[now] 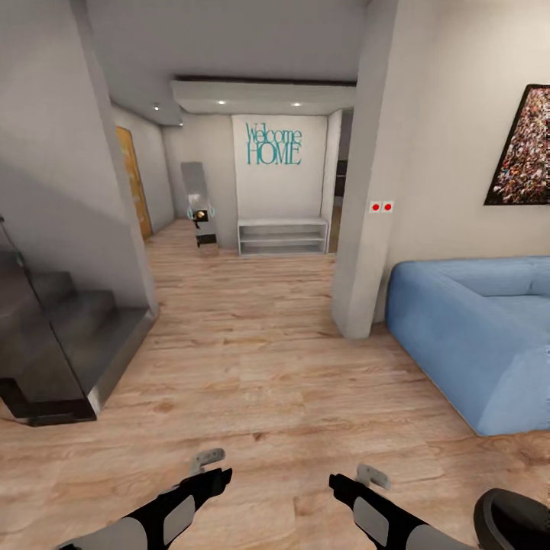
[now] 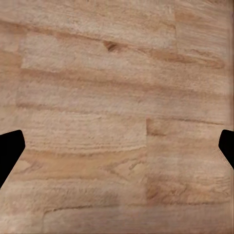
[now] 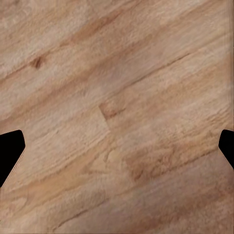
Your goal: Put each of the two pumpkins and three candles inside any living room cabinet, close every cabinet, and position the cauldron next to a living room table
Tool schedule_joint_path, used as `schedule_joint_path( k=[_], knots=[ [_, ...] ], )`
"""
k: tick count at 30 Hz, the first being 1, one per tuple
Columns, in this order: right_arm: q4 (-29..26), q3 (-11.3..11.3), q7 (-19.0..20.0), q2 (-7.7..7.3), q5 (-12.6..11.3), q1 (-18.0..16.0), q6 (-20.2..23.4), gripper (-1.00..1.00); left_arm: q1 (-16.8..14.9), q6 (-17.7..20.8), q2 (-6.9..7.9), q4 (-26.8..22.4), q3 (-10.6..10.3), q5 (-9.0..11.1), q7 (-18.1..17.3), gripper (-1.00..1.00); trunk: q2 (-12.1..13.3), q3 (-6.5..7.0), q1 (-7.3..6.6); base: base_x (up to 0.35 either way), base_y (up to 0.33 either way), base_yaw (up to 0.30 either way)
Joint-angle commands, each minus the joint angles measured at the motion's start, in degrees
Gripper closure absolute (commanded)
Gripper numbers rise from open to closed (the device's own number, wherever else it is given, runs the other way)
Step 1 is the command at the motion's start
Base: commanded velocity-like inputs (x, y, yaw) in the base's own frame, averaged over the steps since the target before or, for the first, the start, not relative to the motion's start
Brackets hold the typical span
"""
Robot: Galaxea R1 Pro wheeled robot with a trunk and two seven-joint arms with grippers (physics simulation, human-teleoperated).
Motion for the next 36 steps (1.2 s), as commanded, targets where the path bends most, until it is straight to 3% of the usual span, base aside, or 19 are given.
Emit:
schedule_joint_path(
  k=[1,36],
  knots=[
    [0.0,0.5,-0.3,0.0,-0.6,-0.1,-0.2,-1.0,0.0,-0.2,0.0,0.1,-0.5,0.6,-0.1,-1.0,0.0,-0.06,0.03,0.337,0.098,-0.293],
    [0.0,0.5,-0.3,-0.03,-0.7,-0.1,-0.2,-1.0,0.0,-0.3,0.0,0.1,-0.2,0.6,-0.1,-1.0,0.0,-0.06,0.03,0.284,0.161,-0.294]
  ],
)
